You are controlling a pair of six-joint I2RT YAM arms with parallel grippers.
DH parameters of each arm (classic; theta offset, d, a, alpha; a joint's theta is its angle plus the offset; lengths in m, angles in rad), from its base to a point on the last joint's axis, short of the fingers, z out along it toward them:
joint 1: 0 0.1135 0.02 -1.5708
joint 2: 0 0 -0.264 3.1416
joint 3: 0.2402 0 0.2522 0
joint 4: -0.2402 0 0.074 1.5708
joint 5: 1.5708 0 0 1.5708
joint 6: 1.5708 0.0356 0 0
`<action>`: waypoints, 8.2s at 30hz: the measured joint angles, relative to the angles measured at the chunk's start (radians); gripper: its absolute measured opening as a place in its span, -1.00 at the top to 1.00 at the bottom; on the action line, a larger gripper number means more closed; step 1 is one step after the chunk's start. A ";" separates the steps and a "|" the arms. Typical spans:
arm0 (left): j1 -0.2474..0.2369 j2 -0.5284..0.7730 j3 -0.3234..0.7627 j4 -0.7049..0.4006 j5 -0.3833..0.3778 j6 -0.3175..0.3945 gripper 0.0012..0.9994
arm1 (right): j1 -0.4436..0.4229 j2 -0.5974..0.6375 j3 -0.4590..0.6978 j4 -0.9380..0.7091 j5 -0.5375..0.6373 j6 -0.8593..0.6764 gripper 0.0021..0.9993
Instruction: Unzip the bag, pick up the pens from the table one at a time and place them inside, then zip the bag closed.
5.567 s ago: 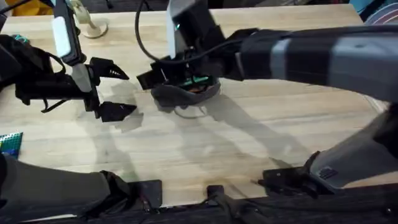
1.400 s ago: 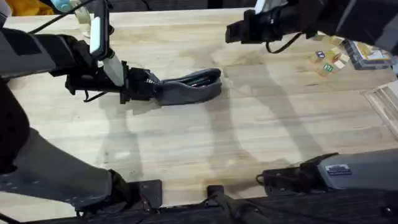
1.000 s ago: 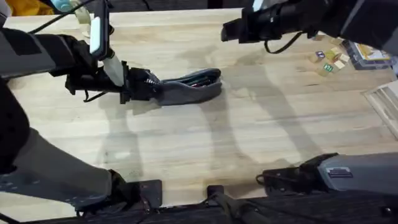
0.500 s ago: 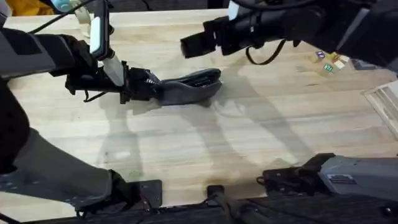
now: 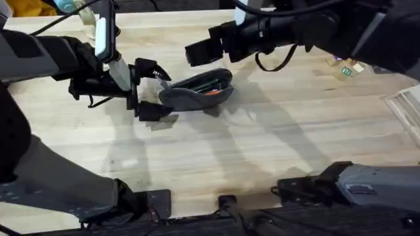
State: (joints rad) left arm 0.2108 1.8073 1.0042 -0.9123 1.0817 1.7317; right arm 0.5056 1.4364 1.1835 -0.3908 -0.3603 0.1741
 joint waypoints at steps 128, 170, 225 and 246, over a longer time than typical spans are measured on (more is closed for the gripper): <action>0.359 -0.093 0.001 -0.239 -0.012 0.185 -0.99 | 0.302 0.490 0.325 -0.061 0.228 0.011 0.94; -0.015 -0.006 0.001 0.042 -0.001 -0.169 -0.99 | 0.302 0.435 0.325 -0.097 0.229 -0.004 0.94; -0.034 -0.005 0.001 0.061 0.067 -0.195 0.91 | -0.217 0.435 0.328 -0.321 0.101 0.013 0.94; -0.025 -0.005 0.001 0.056 0.040 -0.195 0.91 | -0.316 0.517 0.328 -0.362 0.211 0.028 0.94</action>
State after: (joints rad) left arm 0.1860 1.8027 1.0054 -0.8558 1.1217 1.5368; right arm 0.1898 1.9533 1.5120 -0.7533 -0.1497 0.2021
